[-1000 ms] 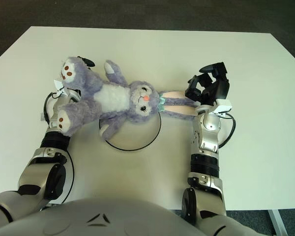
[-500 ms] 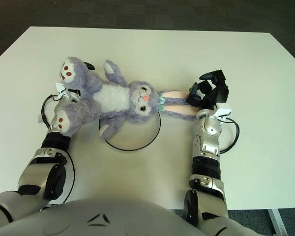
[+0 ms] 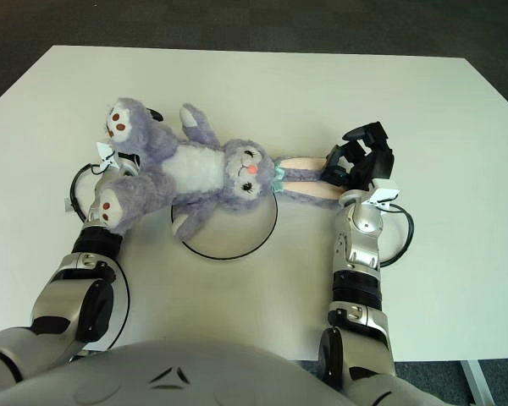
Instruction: Put the doll into the plate.
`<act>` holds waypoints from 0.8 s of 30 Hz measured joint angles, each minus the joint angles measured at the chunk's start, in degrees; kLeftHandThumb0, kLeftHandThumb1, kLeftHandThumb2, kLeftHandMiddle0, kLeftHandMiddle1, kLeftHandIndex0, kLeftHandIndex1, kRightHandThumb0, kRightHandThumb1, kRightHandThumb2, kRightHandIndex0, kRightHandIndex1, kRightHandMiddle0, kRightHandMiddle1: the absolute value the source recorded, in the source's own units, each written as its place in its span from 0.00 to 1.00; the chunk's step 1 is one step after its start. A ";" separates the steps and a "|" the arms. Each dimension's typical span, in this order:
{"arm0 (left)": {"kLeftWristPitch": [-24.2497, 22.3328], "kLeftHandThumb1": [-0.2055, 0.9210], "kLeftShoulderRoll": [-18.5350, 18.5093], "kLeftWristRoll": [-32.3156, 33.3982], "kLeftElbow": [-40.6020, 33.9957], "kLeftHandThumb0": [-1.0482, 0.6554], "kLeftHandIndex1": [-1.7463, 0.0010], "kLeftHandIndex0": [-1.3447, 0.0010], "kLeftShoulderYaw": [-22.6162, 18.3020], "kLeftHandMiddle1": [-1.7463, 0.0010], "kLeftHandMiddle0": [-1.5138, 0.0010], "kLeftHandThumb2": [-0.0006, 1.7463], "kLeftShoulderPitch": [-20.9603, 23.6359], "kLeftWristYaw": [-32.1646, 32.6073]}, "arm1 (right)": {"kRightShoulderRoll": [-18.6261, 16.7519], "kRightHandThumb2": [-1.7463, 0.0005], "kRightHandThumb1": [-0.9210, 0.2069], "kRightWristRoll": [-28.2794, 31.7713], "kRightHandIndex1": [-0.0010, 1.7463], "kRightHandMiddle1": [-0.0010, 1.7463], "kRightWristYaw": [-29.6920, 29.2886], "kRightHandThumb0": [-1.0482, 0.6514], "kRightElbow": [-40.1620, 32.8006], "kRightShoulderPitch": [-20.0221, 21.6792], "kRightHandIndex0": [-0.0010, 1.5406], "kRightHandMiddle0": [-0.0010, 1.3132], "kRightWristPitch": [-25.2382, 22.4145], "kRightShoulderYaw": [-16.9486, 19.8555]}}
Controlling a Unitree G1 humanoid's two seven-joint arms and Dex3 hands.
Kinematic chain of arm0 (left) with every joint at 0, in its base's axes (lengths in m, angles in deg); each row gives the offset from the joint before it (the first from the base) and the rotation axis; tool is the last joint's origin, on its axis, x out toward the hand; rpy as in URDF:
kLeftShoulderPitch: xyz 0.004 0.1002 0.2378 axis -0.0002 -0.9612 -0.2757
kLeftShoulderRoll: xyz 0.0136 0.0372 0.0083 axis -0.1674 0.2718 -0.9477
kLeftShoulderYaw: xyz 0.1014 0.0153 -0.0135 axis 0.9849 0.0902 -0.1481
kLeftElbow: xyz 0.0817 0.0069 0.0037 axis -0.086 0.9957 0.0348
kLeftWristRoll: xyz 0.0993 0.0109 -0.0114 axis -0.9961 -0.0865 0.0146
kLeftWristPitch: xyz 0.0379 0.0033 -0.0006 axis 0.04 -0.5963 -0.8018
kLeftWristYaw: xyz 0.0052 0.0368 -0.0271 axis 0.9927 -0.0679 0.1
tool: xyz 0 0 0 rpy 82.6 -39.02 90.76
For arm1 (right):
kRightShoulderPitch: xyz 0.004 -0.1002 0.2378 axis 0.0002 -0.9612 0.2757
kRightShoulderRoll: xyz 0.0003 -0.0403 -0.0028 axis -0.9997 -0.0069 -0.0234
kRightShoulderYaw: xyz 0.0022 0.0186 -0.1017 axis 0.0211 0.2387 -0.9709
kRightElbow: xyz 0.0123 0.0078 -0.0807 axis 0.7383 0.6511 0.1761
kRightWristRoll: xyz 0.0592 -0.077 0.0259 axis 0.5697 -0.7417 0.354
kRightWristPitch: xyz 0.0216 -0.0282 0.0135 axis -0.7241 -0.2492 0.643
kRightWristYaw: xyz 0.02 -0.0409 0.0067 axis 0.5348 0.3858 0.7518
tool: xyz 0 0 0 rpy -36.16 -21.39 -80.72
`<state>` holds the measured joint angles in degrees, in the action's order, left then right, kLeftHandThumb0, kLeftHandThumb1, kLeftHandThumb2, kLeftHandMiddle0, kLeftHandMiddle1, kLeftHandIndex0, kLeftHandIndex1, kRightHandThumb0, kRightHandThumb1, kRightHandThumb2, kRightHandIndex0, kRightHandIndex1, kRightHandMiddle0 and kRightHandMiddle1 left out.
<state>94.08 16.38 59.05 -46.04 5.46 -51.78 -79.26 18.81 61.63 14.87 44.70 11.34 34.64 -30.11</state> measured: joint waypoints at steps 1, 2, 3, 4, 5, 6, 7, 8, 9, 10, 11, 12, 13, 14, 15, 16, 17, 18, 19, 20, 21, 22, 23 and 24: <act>0.12 0.61 0.00 -0.01 0.09 0.37 0.00 0.65 0.00 0.00 0.42 0.63 0.01 0.20 | 0.00 0.10 0.75 0.00 0.96 1.00 0.00 0.61 -0.01 -0.02 0.53 0.43 -0.06 -0.02; 0.27 0.62 0.00 -0.02 0.19 0.37 0.00 0.65 0.00 0.00 0.42 0.63 0.01 0.36 | 0.00 0.10 0.74 0.00 0.96 1.00 0.00 0.61 -0.03 -0.05 0.52 0.43 -0.19 -0.03; 0.43 0.62 0.00 -0.02 0.28 0.37 0.00 0.65 -0.02 0.00 0.42 0.63 0.01 0.51 | 0.00 0.10 0.74 0.01 0.96 1.00 -0.01 0.61 -0.05 -0.08 0.52 0.42 -0.43 -0.05; 0.57 0.62 0.00 -0.02 0.37 0.37 0.00 0.65 -0.05 0.00 0.42 0.63 0.02 0.57 | 0.00 0.11 0.73 0.01 0.97 1.00 -0.02 0.61 -0.09 -0.12 0.52 0.42 -0.67 -0.07; 0.78 0.62 0.00 -0.02 0.47 0.37 0.00 0.65 -0.08 0.00 0.42 0.63 0.02 0.63 | 0.00 0.11 0.73 0.01 0.97 1.00 -0.03 0.61 -0.16 -0.18 0.51 0.42 -0.97 -0.11; 0.92 0.62 0.01 -0.02 0.53 0.37 0.00 0.65 -0.09 0.00 0.42 0.63 0.02 0.70 | 0.00 0.11 0.73 0.01 0.97 1.00 -0.04 0.61 -0.25 -0.23 0.51 0.42 -1.22 -0.14; 1.05 0.62 0.01 -0.04 0.61 0.37 0.00 0.65 -0.09 0.00 0.42 0.63 0.02 0.86 | 0.00 0.11 0.73 0.01 0.97 1.00 -0.05 0.61 -0.36 -0.30 0.51 0.41 -1.62 -0.18; 1.19 0.62 0.01 -0.06 0.70 0.37 0.00 0.65 -0.09 0.00 0.42 0.63 0.02 1.00 | 0.00 0.11 0.73 0.01 0.97 1.00 -0.05 0.61 -0.43 -0.34 0.51 0.41 -1.90 -0.22; 1.41 0.62 0.02 -0.11 0.80 0.37 0.00 0.65 -0.09 0.00 0.42 0.63 0.02 1.14 | 0.00 0.10 0.73 0.02 0.98 1.00 -0.05 0.61 -0.48 -0.39 0.51 0.41 -2.18 -0.24; 1.57 0.62 0.02 -0.18 0.89 0.37 0.00 0.65 -0.08 0.00 0.42 0.63 0.02 1.24 | 0.00 0.10 0.73 0.04 0.98 1.00 -0.05 0.61 -0.54 -0.42 0.51 0.42 -2.41 -0.26; 1.72 0.63 0.02 -0.29 0.98 0.37 0.00 0.65 -0.05 0.00 0.42 0.62 0.03 1.37 | 0.00 0.09 0.74 0.08 0.99 1.00 -0.05 0.61 -0.58 -0.45 0.52 0.42 -2.76 -0.26; 1.87 0.63 0.02 -0.39 1.07 0.37 0.00 0.66 -0.02 0.00 0.42 0.62 0.02 1.49 | 0.00 0.08 0.75 0.14 0.99 1.00 -0.05 0.61 -0.62 -0.47 0.52 0.43 -3.15 -0.27; 1.99 0.63 0.02 -0.49 1.14 0.37 0.00 0.66 0.02 0.00 0.43 0.62 0.02 1.55 | 0.00 0.07 0.76 0.18 0.99 1.00 -0.05 0.61 -0.65 -0.49 0.52 0.44 -3.58 -0.27; 2.06 0.63 0.02 -0.57 1.21 0.37 0.00 0.66 0.05 0.00 0.43 0.62 0.02 1.58 | 0.00 0.07 0.77 0.19 1.00 1.00 -0.05 0.61 -0.68 -0.52 0.53 0.44 -4.07 -0.28; 2.15 0.63 0.02 -0.66 1.27 0.37 0.00 0.66 0.09 0.00 0.43 0.62 0.03 1.59 | 0.00 0.06 0.78 0.20 1.00 0.99 -0.06 0.61 -0.71 -0.54 0.53 0.45 -4.62 -0.28; 2.23 0.64 0.01 -0.77 1.32 0.37 0.00 0.66 0.12 0.00 0.43 0.61 0.03 1.59 | 0.00 0.06 0.79 0.19 1.00 0.99 -0.10 0.61 -0.75 -0.57 0.54 0.46 -5.19 -0.30; 2.32 0.64 0.01 -0.87 1.37 0.37 0.00 0.66 0.14 0.00 0.43 0.61 0.03 1.59 | 0.00 0.06 0.79 0.19 1.00 0.99 -0.13 0.61 -0.78 -0.59 0.54 0.46 -5.57 -0.31; 2.49 0.64 0.00 -1.03 1.47 0.37 0.00 0.66 0.17 0.00 0.44 0.61 0.04 1.59 | 0.00 0.05 0.80 0.19 1.00 0.99 -0.18 0.61 -0.83 -0.62 0.54 0.46 -6.15 -0.32; 2.61 0.64 0.00 -1.10 1.56 0.37 0.00 0.66 0.19 0.00 0.44 0.61 0.04 1.59 | 0.00 0.05 0.80 0.19 1.00 0.99 -0.22 0.61 -0.87 -0.66 0.55 0.46 -6.61 -0.35; 2.78 0.64 -0.01 -1.18 1.68 0.37 0.00 0.66 0.20 0.00 0.44 0.61 0.06 1.57 | 0.01 0.04 0.81 0.21 1.00 0.99 -0.21 0.61 -0.99 -0.71 0.55 0.46 -7.28 -0.37; 2.92 0.64 -0.01 -1.20 1.79 0.37 0.00 0.66 0.21 0.00 0.44 0.61 0.08 1.55 | 0.01 0.04 0.81 0.24 1.00 0.99 -0.17 0.61 -1.11 -0.78 0.56 0.46 -7.95 -0.40; 3.03 0.64 -0.01 -1.20 1.92 0.37 0.00 0.66 0.21 0.00 0.44 0.61 0.11 1.50 | 0.02 0.04 0.82 0.29 1.00 1.00 -0.08 0.61 -1.20 -0.84 0.56 0.46 -8.69 -0.45; 3.20 0.64 -0.02 -1.17 2.08 0.37 0.00 0.66 0.20 0.00 0.44 0.61 0.16 1.37 | 0.05 0.03 0.82 0.42 1.00 1.00 0.10 0.61 -1.30 -0.90 0.56 0.46 -9.53 -0.50; 3.32 0.64 -0.02 -1.16 2.19 0.37 0.00 0.66 0.19 0.00 0.44 0.61 0.20 1.25 | 0.07 0.03 0.82 0.53 1.00 1.00 0.33 0.61 -1.38 -0.95 0.56 0.46 -10.19 -0.52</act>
<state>97.41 16.36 57.89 -43.85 5.64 -51.58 -78.01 18.88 62.16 15.19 43.32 10.39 24.44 -30.63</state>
